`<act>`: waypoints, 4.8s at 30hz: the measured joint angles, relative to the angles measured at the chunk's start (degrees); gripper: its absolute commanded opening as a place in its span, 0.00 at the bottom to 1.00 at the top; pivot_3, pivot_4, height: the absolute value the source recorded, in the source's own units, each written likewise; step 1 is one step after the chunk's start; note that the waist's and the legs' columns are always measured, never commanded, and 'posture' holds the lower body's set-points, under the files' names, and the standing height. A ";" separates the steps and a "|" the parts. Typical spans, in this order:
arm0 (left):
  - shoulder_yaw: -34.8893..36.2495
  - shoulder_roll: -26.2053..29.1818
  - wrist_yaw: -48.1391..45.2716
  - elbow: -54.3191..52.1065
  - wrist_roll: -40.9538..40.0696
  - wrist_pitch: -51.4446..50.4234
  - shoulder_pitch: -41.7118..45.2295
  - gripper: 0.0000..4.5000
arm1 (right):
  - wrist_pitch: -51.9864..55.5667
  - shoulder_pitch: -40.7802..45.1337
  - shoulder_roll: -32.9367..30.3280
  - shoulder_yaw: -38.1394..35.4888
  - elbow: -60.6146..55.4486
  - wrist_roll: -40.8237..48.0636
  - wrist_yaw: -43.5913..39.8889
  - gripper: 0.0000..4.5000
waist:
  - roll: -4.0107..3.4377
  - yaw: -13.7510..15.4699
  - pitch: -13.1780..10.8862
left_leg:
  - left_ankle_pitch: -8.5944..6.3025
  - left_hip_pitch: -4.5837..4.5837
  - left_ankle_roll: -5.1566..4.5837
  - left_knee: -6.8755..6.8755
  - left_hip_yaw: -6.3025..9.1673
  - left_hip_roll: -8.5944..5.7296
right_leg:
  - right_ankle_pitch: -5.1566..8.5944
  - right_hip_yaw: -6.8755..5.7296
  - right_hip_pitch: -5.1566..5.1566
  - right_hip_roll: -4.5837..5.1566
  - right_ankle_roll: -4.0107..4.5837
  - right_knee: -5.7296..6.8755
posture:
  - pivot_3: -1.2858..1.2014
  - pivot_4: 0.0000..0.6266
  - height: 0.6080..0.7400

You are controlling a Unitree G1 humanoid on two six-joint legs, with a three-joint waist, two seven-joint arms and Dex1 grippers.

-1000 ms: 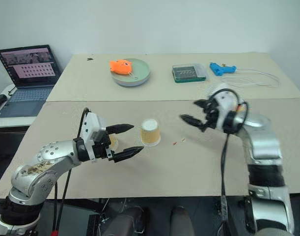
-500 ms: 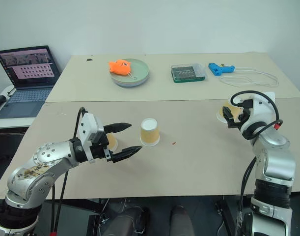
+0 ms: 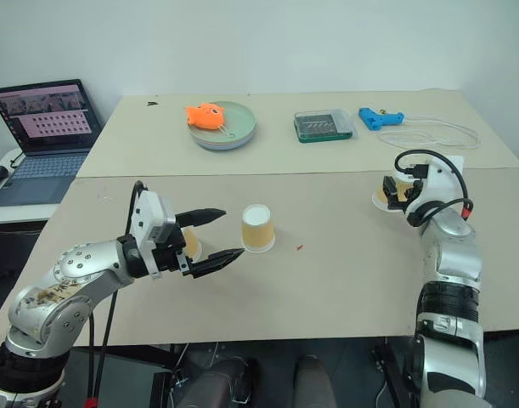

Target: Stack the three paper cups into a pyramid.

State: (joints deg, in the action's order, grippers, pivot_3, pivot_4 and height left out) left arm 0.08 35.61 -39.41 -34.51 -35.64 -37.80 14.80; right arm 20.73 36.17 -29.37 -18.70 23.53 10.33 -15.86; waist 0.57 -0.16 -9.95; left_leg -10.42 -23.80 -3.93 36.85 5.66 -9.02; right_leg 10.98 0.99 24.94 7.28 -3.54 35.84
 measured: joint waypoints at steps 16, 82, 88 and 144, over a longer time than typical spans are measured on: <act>0.29 0.40 1.84 -1.02 -0.44 -0.05 -1.28 1.00 | -10.72 8.20 -0.19 2.09 19.04 -0.57 -0.53 0.93 | 0.00 -0.61 0.00 | 0.00 0.00 0.00 0.00 0.01 0.00 | 0.00 0.03 0.00 -0.03 0.01 0.00 | 0.52 0.24 0.92; 1.37 2.46 2.86 -2.57 -2.28 -2.22 -2.04 1.00 | -9.07 3.97 1.23 25.41 -3.32 1.38 -49.70 0.54 | 0.01 -0.61 -0.01 | -0.02 0.02 0.01 0.01 0.05 0.04 | 0.00 -0.01 0.05 -0.05 0.01 0.02 | 0.52 0.24 0.92; 1.36 2.46 2.87 -2.58 -2.43 -2.21 -2.04 1.00 | -8.86 3.98 1.39 25.58 -3.34 1.15 -49.72 0.87 | 0.01 -0.62 -0.01 | -0.02 0.02 0.02 0.01 0.05 0.04 | 0.00 -0.01 0.05 -0.06 0.01 0.03 | 0.52 0.24 0.92; 8.43 -13.91 30.55 -13.01 12.21 4.44 -29.89 1.00 | 9.74 -0.27 -15.61 18.62 -35.43 17.81 -53.49 0.99 | 0.26 1.17 -0.01 | -0.09 -0.03 -0.08 0.08 0.00 0.07 | 0.11 -0.16 -0.16 0.18 -0.13 -0.18 | 0.52 0.24 0.92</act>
State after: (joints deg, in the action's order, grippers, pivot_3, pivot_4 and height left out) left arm 8.51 21.70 -8.86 -47.52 -23.43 -33.35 -15.10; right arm 30.47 35.90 -44.98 -0.08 -11.90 28.13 -69.36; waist 0.82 1.02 -9.96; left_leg -10.51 -23.83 -4.01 36.93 5.66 -8.95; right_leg 11.09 0.82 24.78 7.46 -3.67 35.66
